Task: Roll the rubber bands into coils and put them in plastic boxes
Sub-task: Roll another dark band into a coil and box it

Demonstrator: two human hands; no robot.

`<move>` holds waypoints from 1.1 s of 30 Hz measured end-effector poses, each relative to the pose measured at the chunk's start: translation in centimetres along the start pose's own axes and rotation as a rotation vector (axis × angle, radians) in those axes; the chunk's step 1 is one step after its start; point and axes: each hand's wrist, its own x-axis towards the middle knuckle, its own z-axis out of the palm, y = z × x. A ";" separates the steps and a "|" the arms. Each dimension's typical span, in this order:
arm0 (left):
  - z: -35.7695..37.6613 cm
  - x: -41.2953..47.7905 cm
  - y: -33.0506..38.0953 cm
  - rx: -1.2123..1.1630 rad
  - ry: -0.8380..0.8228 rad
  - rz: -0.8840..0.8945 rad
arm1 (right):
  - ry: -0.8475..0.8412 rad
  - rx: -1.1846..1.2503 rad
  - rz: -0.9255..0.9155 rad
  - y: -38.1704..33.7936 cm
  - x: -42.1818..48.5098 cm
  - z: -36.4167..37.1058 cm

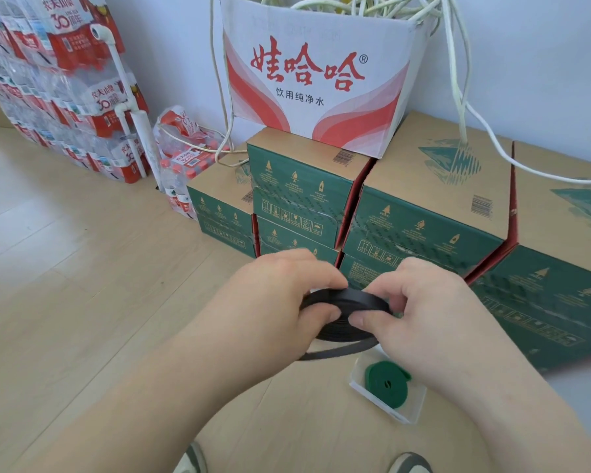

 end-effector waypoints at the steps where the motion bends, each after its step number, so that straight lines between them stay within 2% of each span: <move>1: -0.1 0.0 0.1 0.005 -0.032 0.013 | 0.006 -0.002 -0.001 0.1 0.0 0.0; 3: -0.4 0.1 0.0 -0.028 -0.062 -0.005 | 0.014 0.021 -0.005 0.0 -0.1 -0.1; 7: -0.6 0.2 -0.3 -0.030 0.004 -0.037 | 0.004 0.056 -0.012 -0.1 0.0 0.0; 13: 0.1 0.4 -0.4 0.230 -0.078 -0.080 | -0.003 -0.093 -0.206 -1.1 1.0 1.4; 17: -0.7 0.3 -1.4 0.205 0.000 -0.122 | -0.013 0.100 -0.264 -0.2 2.3 2.0; 21: -1.4 -0.2 -2.0 0.095 0.035 -0.185 | -0.122 0.255 -0.163 1.7 2.8 2.3; 24: -1.3 -0.3 -2.6 0.065 0.009 -0.250 | -0.138 0.352 -0.137 2.4 2.8 3.1; 27: -0.5 -0.2 -2.2 0.223 -0.071 -0.279 | -0.074 0.233 -0.216 2.4 2.6 4.2; 33: 0.9 1.2 -0.6 0.410 -0.138 -0.146 | 0.052 0.095 -0.407 2.1 2.6 5.2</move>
